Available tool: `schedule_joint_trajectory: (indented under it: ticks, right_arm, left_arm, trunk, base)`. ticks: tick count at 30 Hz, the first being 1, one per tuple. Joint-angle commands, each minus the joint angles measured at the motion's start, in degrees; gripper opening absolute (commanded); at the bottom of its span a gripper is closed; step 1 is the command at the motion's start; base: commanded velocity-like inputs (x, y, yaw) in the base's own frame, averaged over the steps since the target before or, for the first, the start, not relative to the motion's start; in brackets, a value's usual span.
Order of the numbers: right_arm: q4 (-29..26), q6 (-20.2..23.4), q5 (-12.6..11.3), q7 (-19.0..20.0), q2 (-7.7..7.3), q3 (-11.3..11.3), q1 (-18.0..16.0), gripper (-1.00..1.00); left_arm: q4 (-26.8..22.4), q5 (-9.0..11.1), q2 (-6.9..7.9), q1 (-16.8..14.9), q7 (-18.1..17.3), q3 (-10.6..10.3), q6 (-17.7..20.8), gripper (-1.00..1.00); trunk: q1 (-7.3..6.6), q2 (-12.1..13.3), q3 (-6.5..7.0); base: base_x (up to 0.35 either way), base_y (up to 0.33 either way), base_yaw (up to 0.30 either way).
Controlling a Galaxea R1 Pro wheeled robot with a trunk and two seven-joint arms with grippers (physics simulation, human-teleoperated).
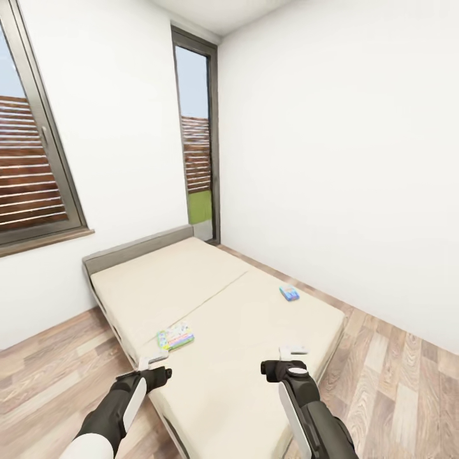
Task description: Put all the toys in the child's room - the three board games (two on the bed and one on the table), the two jigsaw puzzles on the table, and the tennis ball on the table - inside the toy box on the table in the child's room.
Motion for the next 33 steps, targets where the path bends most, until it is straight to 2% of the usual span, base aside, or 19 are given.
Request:
schedule_joint_trajectory:
  ticks: [1,10,19,33]
  right_arm:
    - [0.0,0.3,-0.2,-0.4,0.0,0.1,0.0,1.0]
    - [0.0,0.3,-0.3,-0.4,0.0,0.1,0.0,1.0]
    - [-0.1,0.0,-2.6,-0.4,0.0,0.2,0.0,1.0]
    - [0.0,0.2,-3.0,-0.4,0.0,0.0,0.0,1.0]
  left_arm:
    - [-0.1,0.3,-0.05,0.0,0.2,0.2,0.3,1.0]
    - [-0.1,0.3,-0.05,0.0,0.2,0.2,0.3,1.0]
    - [-0.1,0.3,-0.05,0.0,0.2,0.2,0.3,1.0]
    - [-0.1,0.3,-0.05,0.0,0.3,0.2,0.3,1.0]
  trunk:
    - [0.03,-0.1,-0.01]
    - [0.03,-0.1,0.04]
    - [0.03,-0.1,-0.49]
    - [0.03,-0.1,-1.51]
  base:
    - [0.0,0.02,-0.229]
    - [0.0,0.005,-0.159]
    - [0.0,0.0,-0.014]
    - [0.0,0.068,0.0]
